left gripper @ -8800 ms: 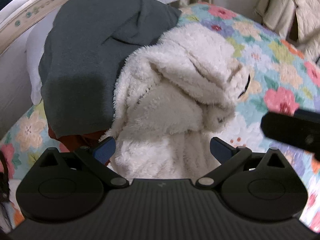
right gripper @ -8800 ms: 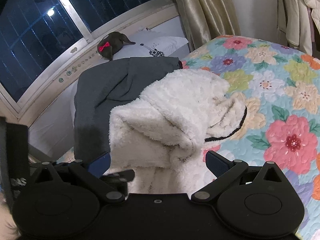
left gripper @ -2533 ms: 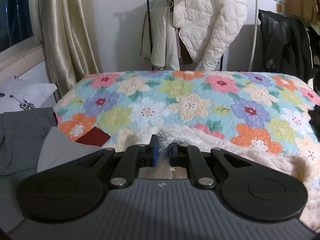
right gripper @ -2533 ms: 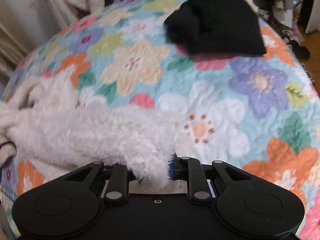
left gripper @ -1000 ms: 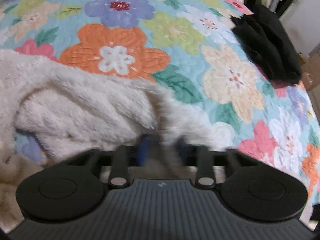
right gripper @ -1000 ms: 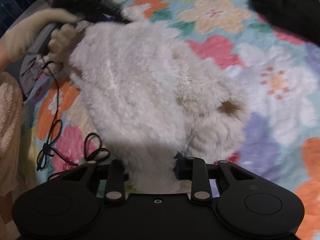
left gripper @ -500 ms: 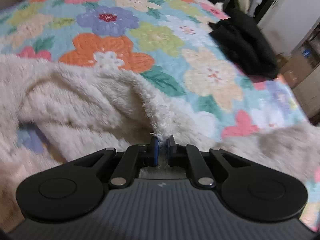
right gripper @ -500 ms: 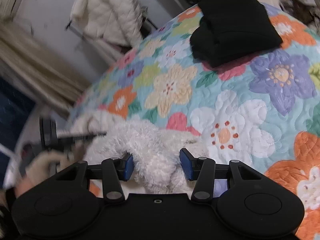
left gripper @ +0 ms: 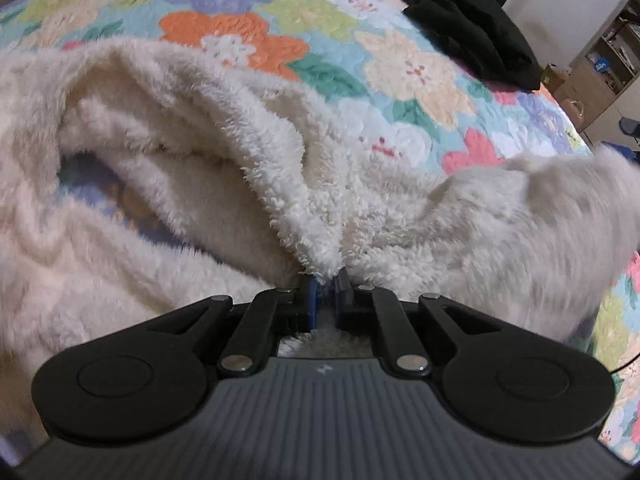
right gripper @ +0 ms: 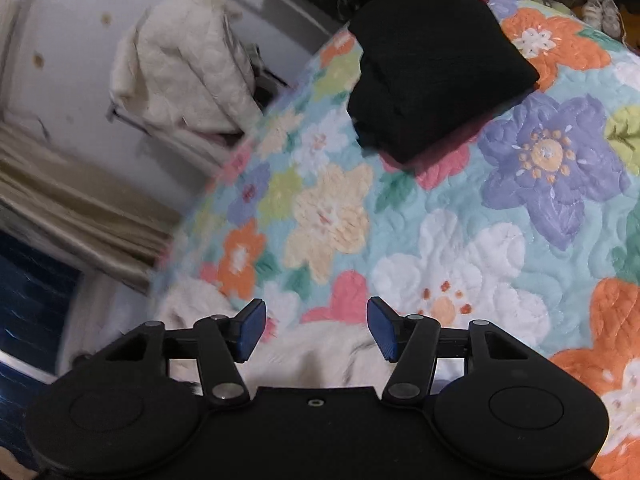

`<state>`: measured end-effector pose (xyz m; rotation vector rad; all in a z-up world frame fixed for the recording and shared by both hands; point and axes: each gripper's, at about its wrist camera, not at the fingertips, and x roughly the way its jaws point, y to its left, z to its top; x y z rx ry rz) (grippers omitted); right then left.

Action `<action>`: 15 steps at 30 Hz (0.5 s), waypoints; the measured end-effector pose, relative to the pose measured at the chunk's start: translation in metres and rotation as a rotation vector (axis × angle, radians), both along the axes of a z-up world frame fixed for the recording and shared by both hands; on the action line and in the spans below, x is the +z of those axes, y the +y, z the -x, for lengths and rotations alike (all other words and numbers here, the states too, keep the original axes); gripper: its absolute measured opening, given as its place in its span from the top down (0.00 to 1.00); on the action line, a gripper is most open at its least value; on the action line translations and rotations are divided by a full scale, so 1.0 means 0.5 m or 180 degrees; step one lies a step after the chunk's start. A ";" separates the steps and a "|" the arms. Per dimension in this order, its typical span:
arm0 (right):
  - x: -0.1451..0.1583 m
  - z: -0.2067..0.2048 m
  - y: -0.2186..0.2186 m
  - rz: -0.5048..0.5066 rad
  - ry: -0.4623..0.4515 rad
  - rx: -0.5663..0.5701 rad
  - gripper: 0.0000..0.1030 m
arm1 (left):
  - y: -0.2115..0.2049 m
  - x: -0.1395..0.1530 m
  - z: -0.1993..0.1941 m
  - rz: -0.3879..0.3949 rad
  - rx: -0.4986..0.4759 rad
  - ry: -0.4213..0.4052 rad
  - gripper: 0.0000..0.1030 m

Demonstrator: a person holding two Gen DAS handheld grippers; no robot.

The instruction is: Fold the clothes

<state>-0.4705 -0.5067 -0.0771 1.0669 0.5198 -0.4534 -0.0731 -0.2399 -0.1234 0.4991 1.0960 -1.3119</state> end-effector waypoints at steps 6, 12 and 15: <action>-0.075 -0.098 0.022 -0.0162 0.0473 0.0391 0.40 | 0.016 0.004 -0.001 -0.0082 -0.0055 0.0009 0.93; -0.101 -0.112 0.064 -0.0097 0.0501 0.0526 0.35 | 0.027 -0.007 -0.010 -0.0107 -0.0017 0.0094 0.92; -0.089 -0.109 0.070 -0.0081 0.0473 0.0605 0.31 | 0.024 -0.008 -0.011 -0.0114 -0.0029 0.0105 0.92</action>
